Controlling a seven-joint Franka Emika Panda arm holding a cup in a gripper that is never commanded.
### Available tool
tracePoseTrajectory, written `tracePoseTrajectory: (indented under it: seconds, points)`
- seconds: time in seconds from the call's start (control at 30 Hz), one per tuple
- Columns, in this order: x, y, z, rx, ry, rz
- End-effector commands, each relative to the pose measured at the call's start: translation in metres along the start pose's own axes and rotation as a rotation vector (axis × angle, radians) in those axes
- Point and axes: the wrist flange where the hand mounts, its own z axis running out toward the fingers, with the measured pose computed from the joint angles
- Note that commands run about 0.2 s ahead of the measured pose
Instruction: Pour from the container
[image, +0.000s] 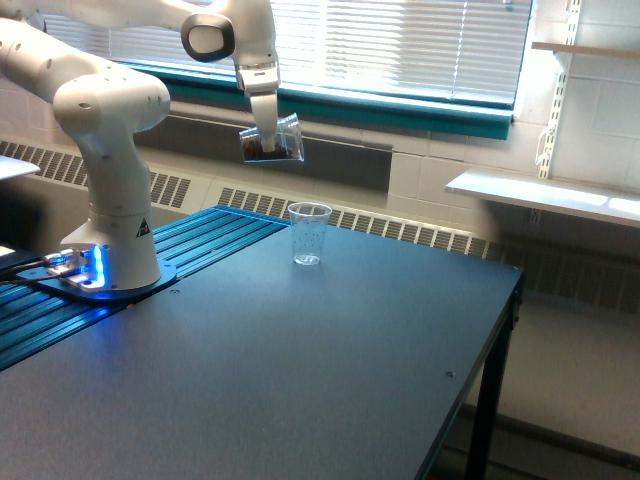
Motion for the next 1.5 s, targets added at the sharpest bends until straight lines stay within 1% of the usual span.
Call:
tracePoseTrajectory:
  seconds: [0.03, 0.37, 0.93, 1.13, 1.5]
  points:
    - [0.002, 0.013, 0.015, -0.030, -0.026, 0.014]
    - [-0.002, 0.014, 0.030, -0.056, -0.058, 0.016]
    - [-0.002, 0.019, 0.050, -0.101, -0.089, 0.016]
    - [-0.004, 0.021, 0.055, -0.119, -0.105, 0.012]
    - [-0.004, 0.022, 0.063, -0.136, -0.114, 0.017]
